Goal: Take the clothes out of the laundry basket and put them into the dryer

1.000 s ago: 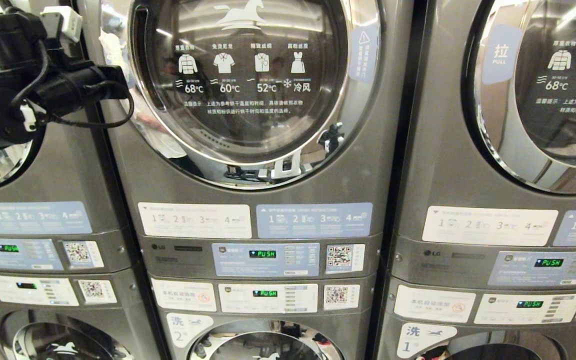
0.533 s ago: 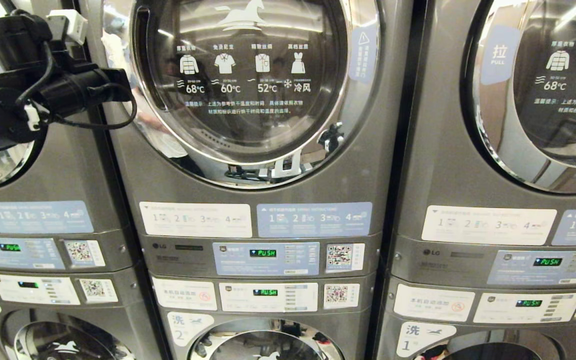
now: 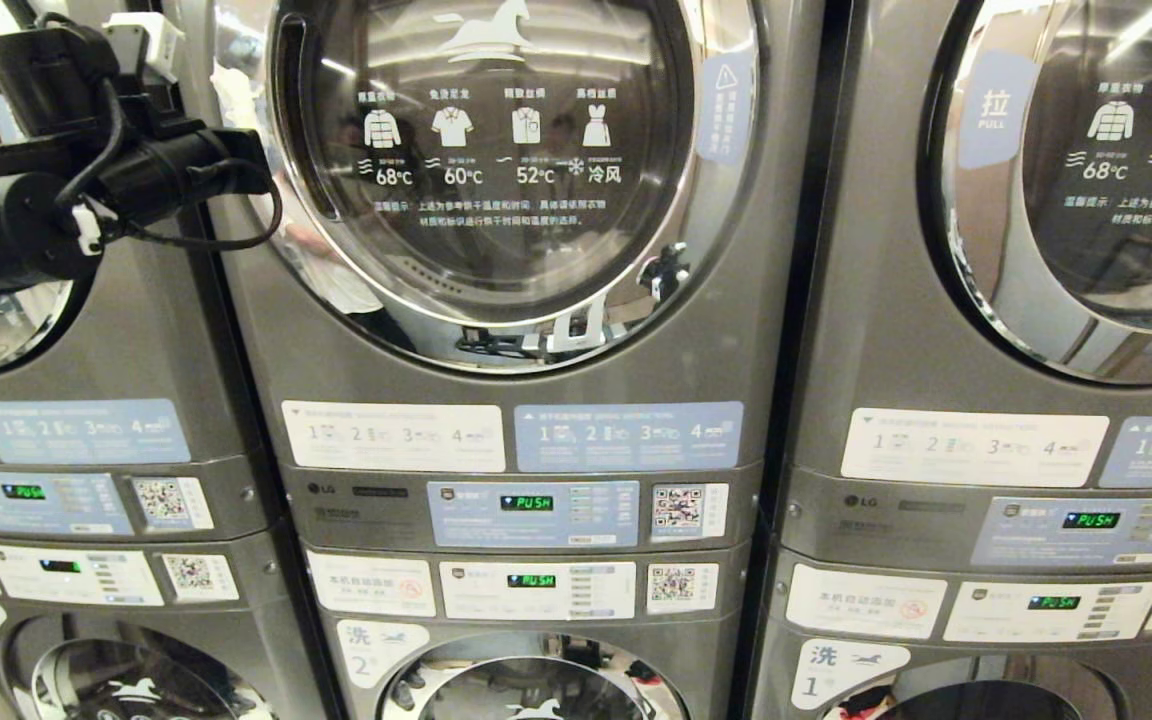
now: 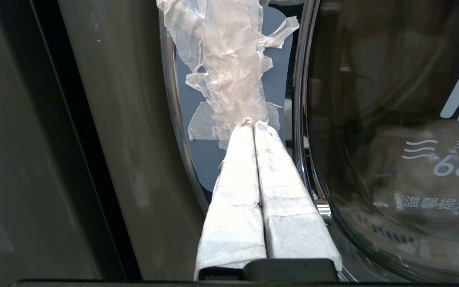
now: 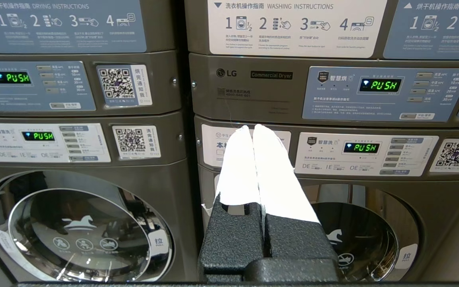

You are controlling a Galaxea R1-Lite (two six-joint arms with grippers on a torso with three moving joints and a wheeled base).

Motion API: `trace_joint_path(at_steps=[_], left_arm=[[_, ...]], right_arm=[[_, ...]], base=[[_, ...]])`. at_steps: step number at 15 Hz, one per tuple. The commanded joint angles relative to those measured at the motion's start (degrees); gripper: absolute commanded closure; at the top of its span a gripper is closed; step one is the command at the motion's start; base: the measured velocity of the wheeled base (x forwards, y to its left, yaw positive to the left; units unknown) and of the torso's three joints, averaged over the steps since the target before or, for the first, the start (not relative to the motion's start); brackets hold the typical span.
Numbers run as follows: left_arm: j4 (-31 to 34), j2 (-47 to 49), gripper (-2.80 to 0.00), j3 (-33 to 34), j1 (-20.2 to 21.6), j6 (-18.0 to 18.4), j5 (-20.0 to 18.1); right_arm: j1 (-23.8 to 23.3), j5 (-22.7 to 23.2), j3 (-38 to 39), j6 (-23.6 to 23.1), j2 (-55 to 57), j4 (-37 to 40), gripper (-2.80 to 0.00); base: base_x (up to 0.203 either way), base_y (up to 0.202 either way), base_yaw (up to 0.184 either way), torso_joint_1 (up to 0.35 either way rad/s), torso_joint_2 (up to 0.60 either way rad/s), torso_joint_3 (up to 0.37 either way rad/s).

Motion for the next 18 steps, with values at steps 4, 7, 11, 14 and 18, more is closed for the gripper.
trace_joint_path(at_steps=[4,7,11,14,18], left_arm=[[0.0,-17.9,0.00,14.6,-1.4,0.2,3.1],[1.4,-36.1,0.00,29.3,-2.5,0.2,3.8],[11.0,-61.8,0.00,48.1,-3.5,0.3,3.5],[18.4,-82.9,0.00,65.3,-3.6,0.3,3.7],[26.9,-102.6,0.00,88.8,-3.6,0.3,5.0]], right_arm=[[0.0,0.0,-0.1,0.0,0.0,0.0,0.00],[0.0,0.0,0.0,0.0,0.0,0.0,0.00],[0.0,0.0,0.0,0.1,0.0,0.0,0.00],[0.0,0.0,0.0,0.0,0.0,0.0,0.00],[0.0,0.0,0.0,0.1,0.0,0.0,0.00]], base=[[0.000,0.000,0.000,0.000,0.00,0.000],[0.000,0.000,0.000,-0.002,0.01,0.006],[0.000,0.000,0.000,-0.007,0.00,0.005],[0.000,0.000,0.000,0.000,0.00,0.000],[0.000,0.000,0.000,0.000,0.00,0.000]])
